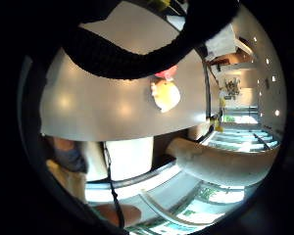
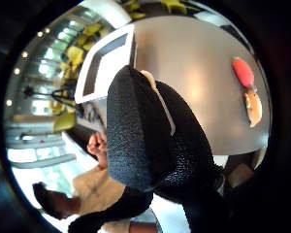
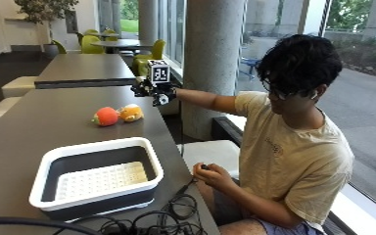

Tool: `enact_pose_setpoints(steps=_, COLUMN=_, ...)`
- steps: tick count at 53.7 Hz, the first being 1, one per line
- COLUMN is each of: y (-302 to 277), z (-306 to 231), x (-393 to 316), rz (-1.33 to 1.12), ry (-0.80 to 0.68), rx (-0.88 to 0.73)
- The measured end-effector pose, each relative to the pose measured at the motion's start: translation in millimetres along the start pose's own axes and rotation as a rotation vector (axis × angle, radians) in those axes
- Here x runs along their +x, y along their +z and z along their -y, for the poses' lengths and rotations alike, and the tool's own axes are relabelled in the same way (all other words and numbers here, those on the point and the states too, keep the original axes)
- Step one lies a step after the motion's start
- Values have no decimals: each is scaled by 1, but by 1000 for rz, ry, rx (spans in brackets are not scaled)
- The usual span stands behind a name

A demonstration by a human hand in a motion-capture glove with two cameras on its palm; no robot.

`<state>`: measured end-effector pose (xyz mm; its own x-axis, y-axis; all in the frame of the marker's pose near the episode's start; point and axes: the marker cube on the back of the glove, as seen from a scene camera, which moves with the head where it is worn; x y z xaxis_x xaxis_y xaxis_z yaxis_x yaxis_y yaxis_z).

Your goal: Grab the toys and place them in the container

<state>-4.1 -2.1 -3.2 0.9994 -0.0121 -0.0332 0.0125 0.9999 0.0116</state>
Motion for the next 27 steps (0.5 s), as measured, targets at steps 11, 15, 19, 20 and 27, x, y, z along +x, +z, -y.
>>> enact_pose_setpoints(steps=11, y=-1, z=2, x=-2, rz=17, ry=-11, rx=9)
enact_pose_setpoints(steps=15, y=3, z=1, x=0, rz=63, ry=-10, rx=21)
enact_pose_setpoints(steps=19, y=8, z=-3, x=2, rz=149, ry=74, rx=21)
enact_pose_setpoints(steps=20, y=8, z=-4, x=4, rz=159, ry=108, rx=17)
enact_pose_setpoints(steps=27, y=4, z=-2, x=18, rz=45, ry=77, rx=20)
